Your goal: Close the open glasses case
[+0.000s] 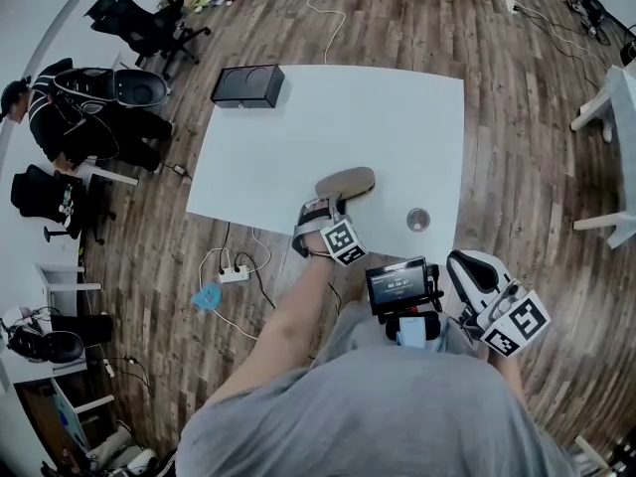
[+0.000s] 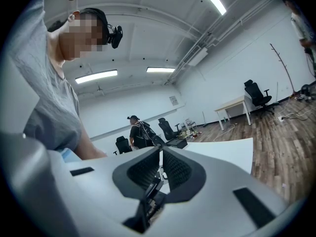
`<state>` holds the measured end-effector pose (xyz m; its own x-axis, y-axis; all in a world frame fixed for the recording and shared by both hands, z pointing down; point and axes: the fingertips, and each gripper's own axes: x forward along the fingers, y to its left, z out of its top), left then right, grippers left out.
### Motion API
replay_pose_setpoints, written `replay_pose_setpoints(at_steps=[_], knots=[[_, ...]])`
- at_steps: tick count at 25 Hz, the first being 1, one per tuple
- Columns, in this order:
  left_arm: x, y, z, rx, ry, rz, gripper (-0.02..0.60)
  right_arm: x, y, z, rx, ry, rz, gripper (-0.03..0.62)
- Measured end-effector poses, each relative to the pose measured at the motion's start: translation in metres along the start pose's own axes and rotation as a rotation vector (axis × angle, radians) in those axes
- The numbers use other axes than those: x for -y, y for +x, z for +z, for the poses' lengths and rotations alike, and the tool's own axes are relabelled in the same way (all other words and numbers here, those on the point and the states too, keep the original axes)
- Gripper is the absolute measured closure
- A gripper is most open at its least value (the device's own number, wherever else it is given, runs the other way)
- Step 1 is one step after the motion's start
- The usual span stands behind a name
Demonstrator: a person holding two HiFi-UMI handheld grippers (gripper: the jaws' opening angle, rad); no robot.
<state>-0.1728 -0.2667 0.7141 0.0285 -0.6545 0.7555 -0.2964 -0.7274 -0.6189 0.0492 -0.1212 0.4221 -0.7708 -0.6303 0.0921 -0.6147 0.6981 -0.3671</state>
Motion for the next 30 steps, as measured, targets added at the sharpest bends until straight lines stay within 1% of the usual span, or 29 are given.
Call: replay_pose_setpoints(at_steps=[3,6,11,14,19,30], knots=[[0.0055,0.0029,-0.0014,-0.005,-0.006,-0.017,0.486,-0.0007,-0.0003,-0.0013,-0.003,0.000,0.000,0.560],[0.0048,0.0016,-0.0054,-0.035,0.034,-0.003,0.486,-0.0017,-0.0013,-0.0046,-0.006,-0.001,0.000,0.560],[0.0098,0.0056,-0.0072,-0.062,0.085,-0.007,0.486,-0.0007,-0.0029,-0.0049,-0.009,-0.003,-0.006,0.560],[0.0101,0.0063,-0.0075,-0.072,0.110,0.002,0.486,-0.0015,-0.0042,-0.0051,-0.014,-0.005,-0.011,0.560],[0.0097,0.0079,-0.0070,-0.064,0.101,0.007,0.486,-0.0032,-0.0024,-0.0043,-0.014,-0.008,-0.012,0.560],[0.0085,0.0080,-0.0066,-0.061,0.109,0.005,0.486,-0.0075,0.0001,-0.0027,-0.016,-0.012,-0.009,0.560]])
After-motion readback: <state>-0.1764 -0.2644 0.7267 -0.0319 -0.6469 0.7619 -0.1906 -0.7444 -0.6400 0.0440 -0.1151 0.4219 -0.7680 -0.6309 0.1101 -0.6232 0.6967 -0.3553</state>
